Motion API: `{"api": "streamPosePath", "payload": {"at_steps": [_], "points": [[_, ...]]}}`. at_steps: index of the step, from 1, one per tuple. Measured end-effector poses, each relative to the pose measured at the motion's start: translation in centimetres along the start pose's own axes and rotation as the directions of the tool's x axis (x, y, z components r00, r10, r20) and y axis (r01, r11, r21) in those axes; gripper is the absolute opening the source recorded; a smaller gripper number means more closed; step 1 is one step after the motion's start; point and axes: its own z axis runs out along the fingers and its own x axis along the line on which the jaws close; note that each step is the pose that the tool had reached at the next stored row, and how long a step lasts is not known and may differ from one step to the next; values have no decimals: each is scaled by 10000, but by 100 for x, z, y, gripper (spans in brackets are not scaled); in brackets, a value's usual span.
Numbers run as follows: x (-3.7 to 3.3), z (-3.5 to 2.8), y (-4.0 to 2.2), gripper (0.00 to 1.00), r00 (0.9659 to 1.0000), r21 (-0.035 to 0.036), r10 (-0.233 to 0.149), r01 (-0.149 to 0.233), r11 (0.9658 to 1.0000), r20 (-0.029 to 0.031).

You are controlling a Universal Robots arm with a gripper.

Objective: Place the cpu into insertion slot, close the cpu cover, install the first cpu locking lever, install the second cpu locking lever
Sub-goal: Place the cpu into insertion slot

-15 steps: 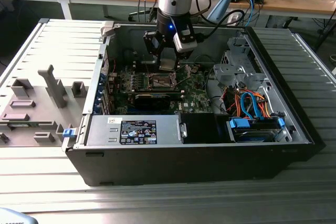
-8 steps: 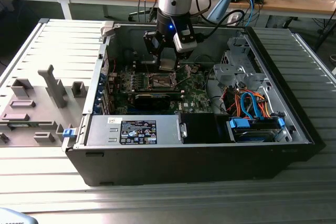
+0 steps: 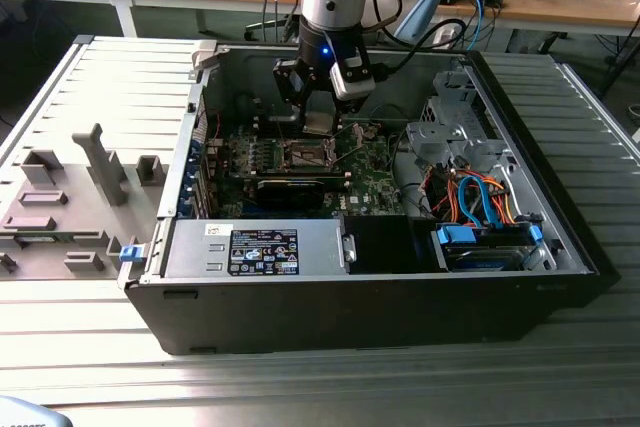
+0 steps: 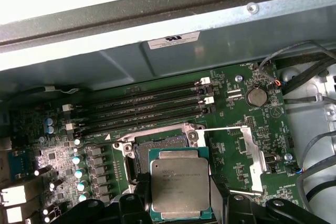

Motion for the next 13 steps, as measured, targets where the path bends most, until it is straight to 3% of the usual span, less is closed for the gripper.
{"api": "streamPosePath", "payload": {"at_steps": [13], "points": [[0, 0, 0, 55, 10000, -1, 68, -68, 10000, 3]]}}
